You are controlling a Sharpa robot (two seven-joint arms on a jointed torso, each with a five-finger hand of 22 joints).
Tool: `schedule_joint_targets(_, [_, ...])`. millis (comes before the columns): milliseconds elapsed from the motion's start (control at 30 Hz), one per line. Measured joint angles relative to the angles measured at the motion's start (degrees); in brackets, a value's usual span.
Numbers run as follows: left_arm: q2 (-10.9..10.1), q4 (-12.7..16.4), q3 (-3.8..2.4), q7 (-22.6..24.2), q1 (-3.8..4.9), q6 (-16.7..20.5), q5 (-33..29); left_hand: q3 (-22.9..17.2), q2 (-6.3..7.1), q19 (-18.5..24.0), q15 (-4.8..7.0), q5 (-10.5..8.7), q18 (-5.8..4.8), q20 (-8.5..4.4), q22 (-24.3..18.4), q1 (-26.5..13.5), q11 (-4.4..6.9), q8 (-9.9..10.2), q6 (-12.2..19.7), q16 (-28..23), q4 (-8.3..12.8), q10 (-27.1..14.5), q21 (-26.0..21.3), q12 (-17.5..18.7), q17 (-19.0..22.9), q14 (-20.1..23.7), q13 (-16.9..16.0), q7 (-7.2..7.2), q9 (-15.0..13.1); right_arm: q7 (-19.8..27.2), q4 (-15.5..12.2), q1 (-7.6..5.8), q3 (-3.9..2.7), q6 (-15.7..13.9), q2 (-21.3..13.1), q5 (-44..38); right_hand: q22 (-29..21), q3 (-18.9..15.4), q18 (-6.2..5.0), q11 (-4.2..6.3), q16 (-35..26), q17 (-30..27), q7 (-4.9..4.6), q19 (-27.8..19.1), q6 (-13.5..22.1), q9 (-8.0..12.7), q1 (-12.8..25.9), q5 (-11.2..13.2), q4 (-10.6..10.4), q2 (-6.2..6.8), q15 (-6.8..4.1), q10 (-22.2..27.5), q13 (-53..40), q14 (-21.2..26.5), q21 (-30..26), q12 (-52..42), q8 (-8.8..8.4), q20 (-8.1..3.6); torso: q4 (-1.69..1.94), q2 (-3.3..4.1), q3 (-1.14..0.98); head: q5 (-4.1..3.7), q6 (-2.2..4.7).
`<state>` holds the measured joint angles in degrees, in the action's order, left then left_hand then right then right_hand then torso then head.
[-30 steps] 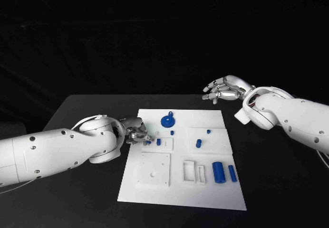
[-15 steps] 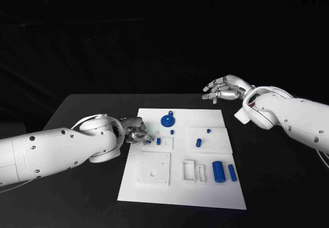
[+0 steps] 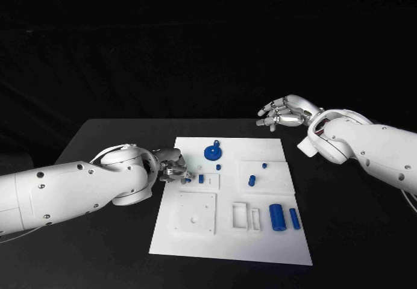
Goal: Assemble the parts on the task board
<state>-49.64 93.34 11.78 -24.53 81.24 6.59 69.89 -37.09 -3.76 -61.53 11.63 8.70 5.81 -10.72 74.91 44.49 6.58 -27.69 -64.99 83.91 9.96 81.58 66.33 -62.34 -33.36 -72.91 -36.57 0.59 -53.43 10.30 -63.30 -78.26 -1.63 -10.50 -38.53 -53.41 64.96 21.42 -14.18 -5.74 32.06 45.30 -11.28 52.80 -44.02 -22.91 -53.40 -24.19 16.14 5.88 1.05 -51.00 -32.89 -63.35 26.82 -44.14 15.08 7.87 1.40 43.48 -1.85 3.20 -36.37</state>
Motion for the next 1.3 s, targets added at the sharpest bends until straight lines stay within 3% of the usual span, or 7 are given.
schedule_joint_targets(1300, [-0.2, 0.1, -0.09, -0.1, 0.01, -1.2, 0.2, 0.1, 0.22, 0.1, 0.01, 0.79, 0.31, 0.10, 0.0, 0.2, 0.04, 0.2, 0.0, 0.2, 0.1, 0.0, 0.0, -0.2, 0.0, 0.0, 0.0, 0.03, -0.9, 0.0, 0.1, 0.10, 0.00, 0.1, 0.1, 0.0, 0.1, 0.0, 0.00, 0.00, 0.0, 0.1, 0.10, 0.0, -0.1, 0.1, 0.2, 0.0, 0.0, -0.24, 0.00, 0.0, 0.1, 0.0, 0.0, 0.0, 0.00, 0.00, 0.00, 0.01, 0.00, -0.02, -0.20])
